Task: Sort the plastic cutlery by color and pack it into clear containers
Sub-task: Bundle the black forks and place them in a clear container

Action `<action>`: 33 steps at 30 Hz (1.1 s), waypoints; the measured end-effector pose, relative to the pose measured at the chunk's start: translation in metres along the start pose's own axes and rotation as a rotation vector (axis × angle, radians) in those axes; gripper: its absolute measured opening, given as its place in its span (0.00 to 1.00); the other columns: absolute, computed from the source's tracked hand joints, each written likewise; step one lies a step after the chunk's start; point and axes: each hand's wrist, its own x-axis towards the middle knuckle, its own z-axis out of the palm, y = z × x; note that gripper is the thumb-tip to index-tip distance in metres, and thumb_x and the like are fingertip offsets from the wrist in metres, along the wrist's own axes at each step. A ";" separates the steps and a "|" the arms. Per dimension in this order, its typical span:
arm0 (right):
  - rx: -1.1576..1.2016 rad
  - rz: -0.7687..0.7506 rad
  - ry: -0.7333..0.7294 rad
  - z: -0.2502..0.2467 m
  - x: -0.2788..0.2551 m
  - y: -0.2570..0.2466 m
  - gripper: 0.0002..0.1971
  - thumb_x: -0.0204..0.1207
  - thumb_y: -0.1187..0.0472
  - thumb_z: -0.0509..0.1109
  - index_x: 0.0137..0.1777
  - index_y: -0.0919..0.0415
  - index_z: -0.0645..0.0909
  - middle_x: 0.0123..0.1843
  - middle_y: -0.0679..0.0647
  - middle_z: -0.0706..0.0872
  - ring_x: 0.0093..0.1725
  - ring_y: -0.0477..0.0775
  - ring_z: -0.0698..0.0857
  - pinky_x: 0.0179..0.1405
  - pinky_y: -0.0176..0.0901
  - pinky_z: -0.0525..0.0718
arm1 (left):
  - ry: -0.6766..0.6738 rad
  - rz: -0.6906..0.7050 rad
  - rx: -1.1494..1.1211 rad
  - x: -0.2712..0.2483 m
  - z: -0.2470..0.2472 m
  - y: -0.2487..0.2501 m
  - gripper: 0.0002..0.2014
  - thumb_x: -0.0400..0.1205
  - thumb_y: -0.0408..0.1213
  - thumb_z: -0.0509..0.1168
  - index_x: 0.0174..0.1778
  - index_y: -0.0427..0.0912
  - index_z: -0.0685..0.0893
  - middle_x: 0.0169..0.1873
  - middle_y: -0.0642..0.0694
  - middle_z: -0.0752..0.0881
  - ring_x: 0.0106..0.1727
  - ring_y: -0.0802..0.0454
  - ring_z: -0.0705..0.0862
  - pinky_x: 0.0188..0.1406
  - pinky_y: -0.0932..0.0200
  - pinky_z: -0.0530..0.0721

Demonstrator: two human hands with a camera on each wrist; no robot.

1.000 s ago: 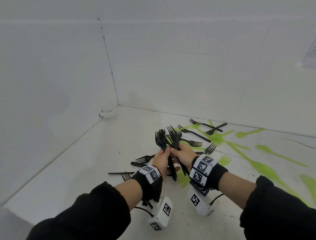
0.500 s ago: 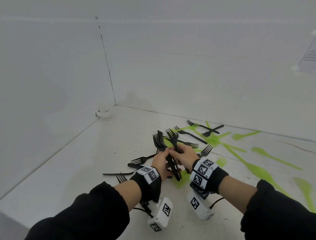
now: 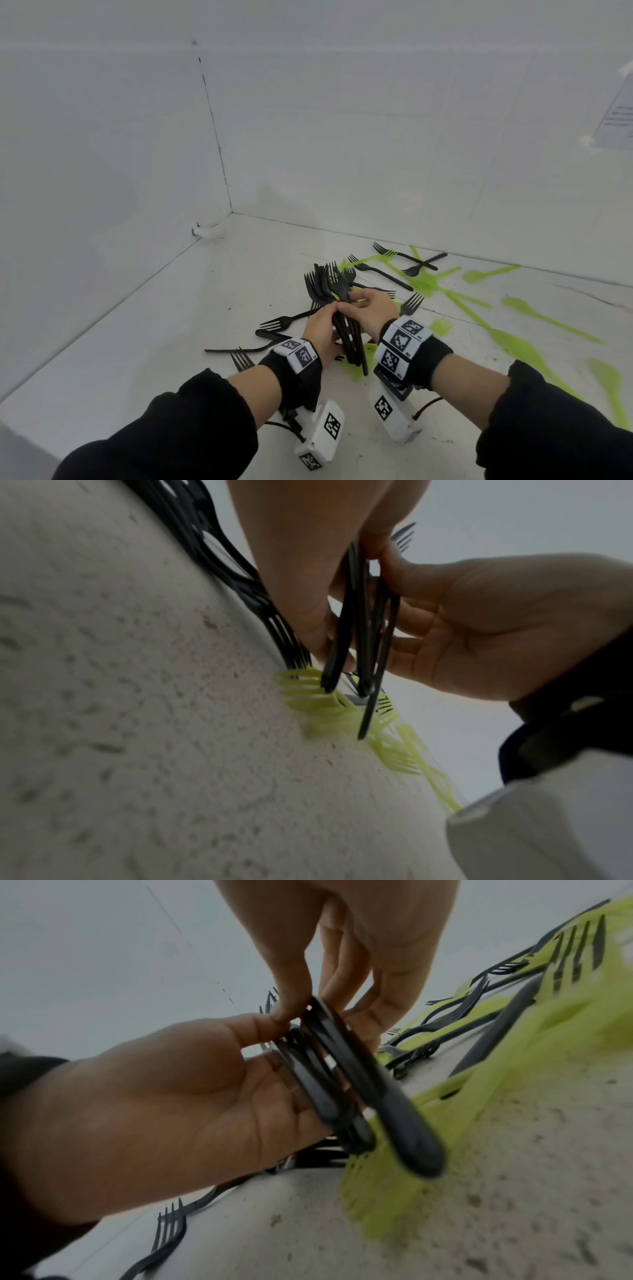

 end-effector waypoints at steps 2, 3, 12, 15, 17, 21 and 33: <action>-0.023 -0.010 -0.044 0.000 0.000 -0.003 0.19 0.72 0.53 0.74 0.61 0.59 0.83 0.53 0.55 0.89 0.54 0.54 0.87 0.59 0.45 0.83 | -0.024 -0.032 -0.015 -0.001 -0.001 0.002 0.13 0.87 0.41 0.53 0.51 0.40 0.81 0.40 0.43 0.83 0.34 0.49 0.84 0.40 0.52 0.80; -0.055 -0.030 -0.076 0.000 -0.001 -0.005 0.18 0.73 0.54 0.72 0.61 0.59 0.83 0.54 0.56 0.89 0.55 0.54 0.87 0.60 0.45 0.83 | -0.030 -0.048 -0.018 -0.001 -0.002 0.003 0.13 0.88 0.41 0.52 0.52 0.40 0.81 0.40 0.42 0.82 0.37 0.48 0.82 0.42 0.51 0.79; 0.018 -0.015 -0.040 0.004 -0.001 -0.016 0.15 0.70 0.60 0.76 0.57 0.59 0.85 0.43 0.53 0.88 0.49 0.55 0.88 0.59 0.53 0.85 | -0.091 -0.078 -0.051 0.001 -0.006 0.013 0.22 0.89 0.43 0.47 0.77 0.38 0.66 0.67 0.36 0.80 0.44 0.45 0.83 0.41 0.48 0.80; 0.016 -0.009 -0.061 0.008 -0.003 -0.018 0.12 0.71 0.59 0.75 0.54 0.59 0.85 0.44 0.54 0.89 0.47 0.54 0.89 0.58 0.50 0.86 | -0.093 -0.120 -0.065 0.000 -0.005 0.015 0.24 0.88 0.49 0.45 0.69 0.38 0.76 0.56 0.41 0.84 0.44 0.46 0.82 0.43 0.50 0.78; 0.021 -0.014 -0.074 0.010 -0.005 -0.019 0.14 0.72 0.59 0.75 0.58 0.60 0.84 0.49 0.56 0.90 0.50 0.55 0.89 0.54 0.47 0.86 | -0.112 -0.123 -0.087 -0.001 -0.006 0.016 0.24 0.88 0.49 0.43 0.61 0.39 0.79 0.55 0.43 0.84 0.45 0.46 0.82 0.45 0.50 0.77; 0.076 0.003 -0.157 0.018 -0.013 -0.022 0.21 0.76 0.64 0.70 0.69 0.62 0.77 0.60 0.58 0.86 0.61 0.57 0.85 0.61 0.48 0.83 | -0.103 -0.078 -0.119 -0.003 -0.016 0.014 0.19 0.89 0.44 0.44 0.61 0.41 0.77 0.51 0.43 0.84 0.46 0.45 0.82 0.49 0.49 0.77; 0.091 -0.080 -0.166 0.036 -0.013 -0.034 0.09 0.74 0.65 0.71 0.54 0.59 0.83 0.48 0.59 0.88 0.48 0.55 0.87 0.57 0.52 0.86 | -0.086 -0.074 -0.166 -0.009 -0.042 0.018 0.20 0.88 0.44 0.47 0.64 0.38 0.80 0.49 0.42 0.86 0.44 0.47 0.86 0.40 0.48 0.81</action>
